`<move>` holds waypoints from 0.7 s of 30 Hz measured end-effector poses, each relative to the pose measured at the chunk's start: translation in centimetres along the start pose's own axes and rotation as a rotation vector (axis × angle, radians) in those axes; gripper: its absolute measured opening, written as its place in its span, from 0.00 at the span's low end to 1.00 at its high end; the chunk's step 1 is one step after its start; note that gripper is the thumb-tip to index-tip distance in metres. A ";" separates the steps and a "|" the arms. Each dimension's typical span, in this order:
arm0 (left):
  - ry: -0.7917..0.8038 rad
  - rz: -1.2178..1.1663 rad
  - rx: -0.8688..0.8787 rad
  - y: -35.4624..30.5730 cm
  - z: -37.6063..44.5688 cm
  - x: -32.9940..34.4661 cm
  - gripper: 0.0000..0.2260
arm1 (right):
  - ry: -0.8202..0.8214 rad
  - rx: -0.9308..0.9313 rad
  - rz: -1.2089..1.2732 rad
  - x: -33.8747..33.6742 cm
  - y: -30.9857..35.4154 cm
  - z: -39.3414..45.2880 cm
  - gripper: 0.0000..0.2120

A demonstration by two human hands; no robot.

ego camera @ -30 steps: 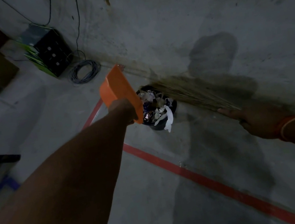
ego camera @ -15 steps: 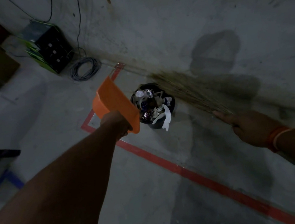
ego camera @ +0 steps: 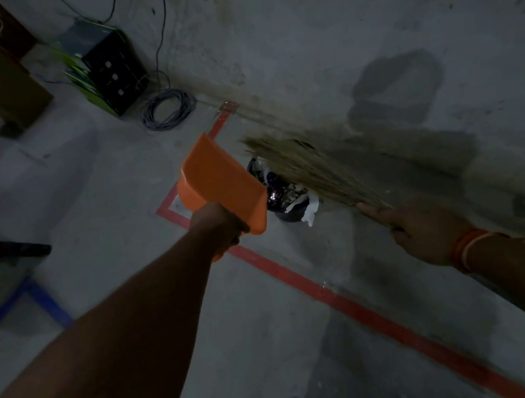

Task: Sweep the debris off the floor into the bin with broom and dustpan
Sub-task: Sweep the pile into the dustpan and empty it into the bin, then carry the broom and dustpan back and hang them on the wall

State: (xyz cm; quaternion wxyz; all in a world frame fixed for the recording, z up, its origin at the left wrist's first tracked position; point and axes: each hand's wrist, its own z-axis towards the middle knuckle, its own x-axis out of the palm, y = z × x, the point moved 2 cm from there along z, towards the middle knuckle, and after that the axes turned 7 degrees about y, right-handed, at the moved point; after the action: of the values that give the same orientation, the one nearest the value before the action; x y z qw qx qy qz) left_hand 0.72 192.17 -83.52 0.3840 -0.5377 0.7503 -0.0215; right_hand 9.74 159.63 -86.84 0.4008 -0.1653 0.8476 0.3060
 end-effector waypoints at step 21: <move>-0.072 -0.790 0.284 -3.6 -21.9 3.7 0.08 | -0.329 -0.037 0.776 -10.0 9.7 -16.9 0.32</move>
State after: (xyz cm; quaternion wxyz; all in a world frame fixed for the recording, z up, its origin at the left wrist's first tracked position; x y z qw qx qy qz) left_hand -10.05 179.29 -68.53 0.4425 -0.7262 0.4623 -0.2513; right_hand 1.13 156.28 -66.99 0.3830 0.2101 0.7660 0.4716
